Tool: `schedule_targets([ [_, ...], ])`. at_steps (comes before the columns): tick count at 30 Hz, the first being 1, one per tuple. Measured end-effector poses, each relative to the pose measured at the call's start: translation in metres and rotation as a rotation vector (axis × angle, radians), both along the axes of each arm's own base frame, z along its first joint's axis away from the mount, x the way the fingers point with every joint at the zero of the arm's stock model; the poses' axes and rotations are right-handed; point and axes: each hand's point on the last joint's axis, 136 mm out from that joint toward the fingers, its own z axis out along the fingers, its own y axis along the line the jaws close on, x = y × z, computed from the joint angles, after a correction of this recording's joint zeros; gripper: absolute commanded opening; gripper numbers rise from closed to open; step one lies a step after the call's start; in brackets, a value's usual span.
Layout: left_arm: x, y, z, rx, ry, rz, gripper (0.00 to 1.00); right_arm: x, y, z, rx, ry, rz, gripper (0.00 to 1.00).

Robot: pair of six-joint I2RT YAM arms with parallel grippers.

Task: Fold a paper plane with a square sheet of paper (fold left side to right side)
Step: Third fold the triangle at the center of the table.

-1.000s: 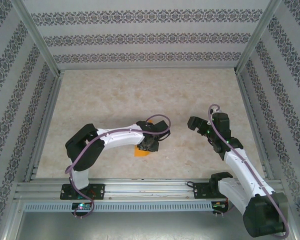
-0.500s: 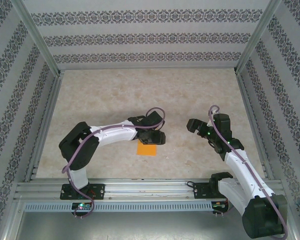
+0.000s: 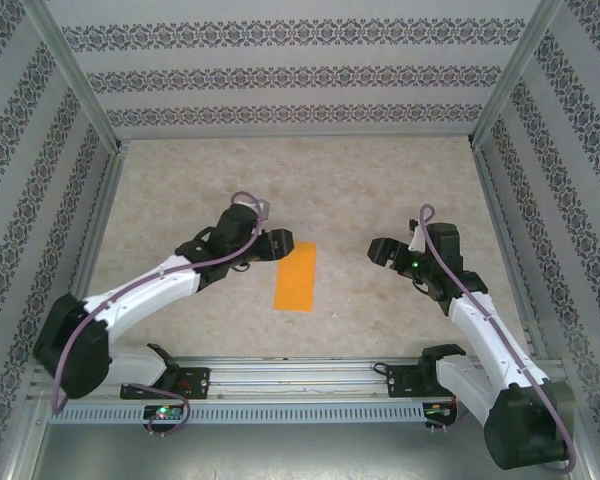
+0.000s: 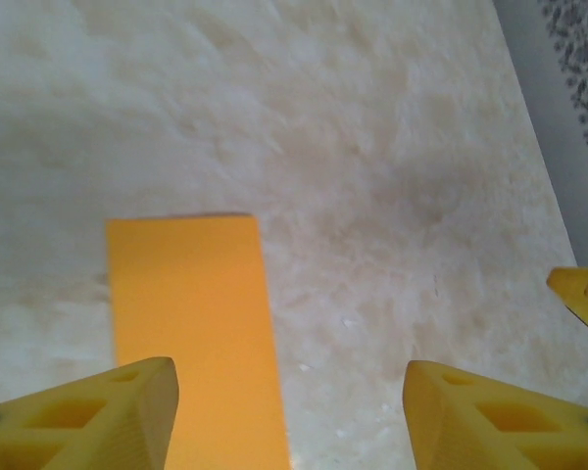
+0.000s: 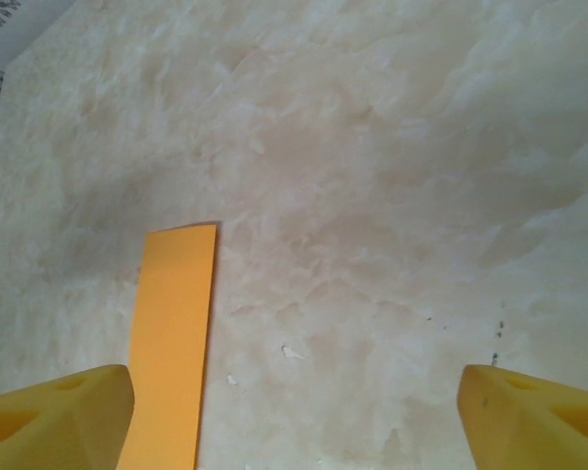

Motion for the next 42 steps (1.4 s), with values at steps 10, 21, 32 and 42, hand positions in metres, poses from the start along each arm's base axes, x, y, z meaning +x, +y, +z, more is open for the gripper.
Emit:
schedule_targets([
  [10, -0.014, 0.060, 0.006, 0.021, -0.141, 0.135, 0.71, -0.011, 0.032, -0.016, 0.037, 0.092, 0.093, 0.76],
  [21, -0.019, 0.071, -0.008, 0.041, -0.131, 0.161, 0.72, -0.023, 0.087, -0.047, 0.011, 0.222, 0.243, 0.65],
  [32, -0.017, 0.068, -0.007, 0.016, -0.131, 0.166, 0.70, -0.018, 0.132, -0.063, 0.026, 0.278, 0.327, 0.43],
  [42, -0.015, 0.061, -0.018, 0.012, -0.093, 0.145, 0.70, -0.003, 0.164, -0.078, 0.033, 0.318, 0.365, 0.09],
])
